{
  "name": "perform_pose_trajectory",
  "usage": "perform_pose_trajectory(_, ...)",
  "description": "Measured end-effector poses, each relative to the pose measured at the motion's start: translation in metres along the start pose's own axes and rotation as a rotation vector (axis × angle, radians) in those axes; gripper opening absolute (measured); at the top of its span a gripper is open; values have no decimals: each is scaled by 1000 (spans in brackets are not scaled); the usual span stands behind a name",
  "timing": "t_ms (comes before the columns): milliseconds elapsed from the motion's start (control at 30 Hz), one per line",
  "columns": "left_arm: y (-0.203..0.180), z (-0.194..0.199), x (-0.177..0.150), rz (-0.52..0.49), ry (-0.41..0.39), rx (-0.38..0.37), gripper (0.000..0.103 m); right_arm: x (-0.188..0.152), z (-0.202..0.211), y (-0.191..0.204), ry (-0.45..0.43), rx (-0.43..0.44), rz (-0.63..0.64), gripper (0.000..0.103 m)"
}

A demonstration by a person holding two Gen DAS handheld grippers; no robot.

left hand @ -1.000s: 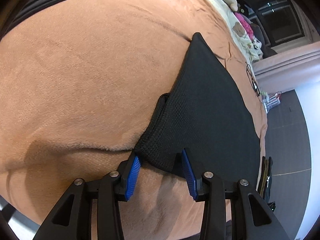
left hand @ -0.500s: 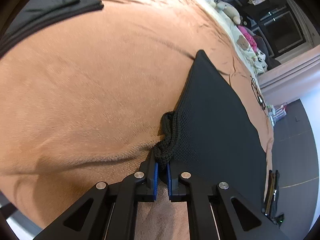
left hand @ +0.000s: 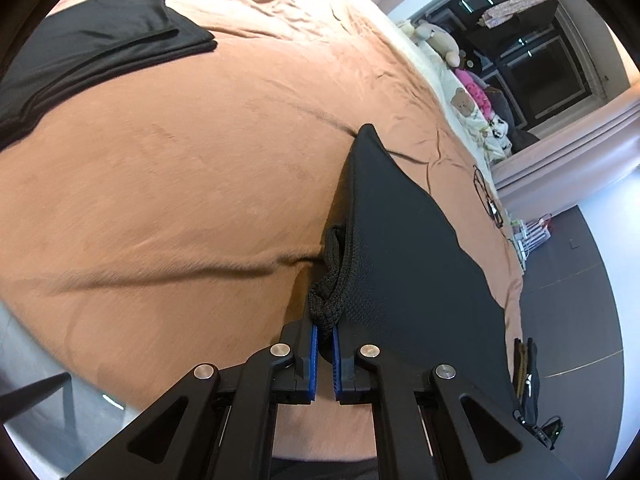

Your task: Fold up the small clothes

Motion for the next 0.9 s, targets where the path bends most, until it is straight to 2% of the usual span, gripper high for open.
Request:
perform_pose_trajectory(233, 2, 18, -16, 9, -2, -10, 5, 5, 12, -2, 19, -6, 20, 0)
perform_pose_trajectory(367, 8, 3, -21, 9, 42, 9, 7, 10, 5, 5, 19, -19, 65, 1)
perform_pose_trajectory(433, 13, -7, -23, 25, 67, 32, 8, 11, -1, 4, 37, -58, 75, 1)
perform_pose_trajectory(500, 16, -16, -25, 24, 89, 44, 19, 12, -2, 7, 45, -80, 94, 5)
perform_pose_trajectory(533, 16, -17, -26, 26, 96, 39, 24, 13, -1, 9, 46, -96, 107, 14)
perform_pose_trajectory(567, 15, -19, -27, 30, 103, 29, 35, 15, 2, 10, 40, -106, 118, 31)
perform_pose_trajectory(600, 15, -19, -28, 29, 105, 24, 44, 16, 6, 11, 26, -106, 123, 43)
perform_pose_trajectory(633, 14, -18, -29, 27, 103, 23, 46, 19, 12, 11, 2, -110, 123, 66)
perform_pose_trajectory(667, 13, -17, -29, 24, 100, 23, 48, 20, 18, 12, -19, -113, 121, 71)
perform_pose_trajectory(700, 11, -17, -30, 22, 100, 23, 48, 22, 26, 11, -49, -112, 111, 71)
perform_pose_trajectory(833, 11, -19, -28, 29, 105, 22, 49, 22, 41, 12, -53, -56, 77, 71)
perform_pose_trajectory(900, 12, -20, -26, 30, 106, 17, 49, 19, 53, 20, -78, -60, 113, 71)
Point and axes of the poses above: each gripper's, at about its wrist camera, not at the fingertips, and z roughly against the way its jaws point, y to its left, x to its top, the point moved 5 cm from there along -z, roughly the way its jaws point, and after that the axes turned 11 degrees about -x, right-handed, at the moved point
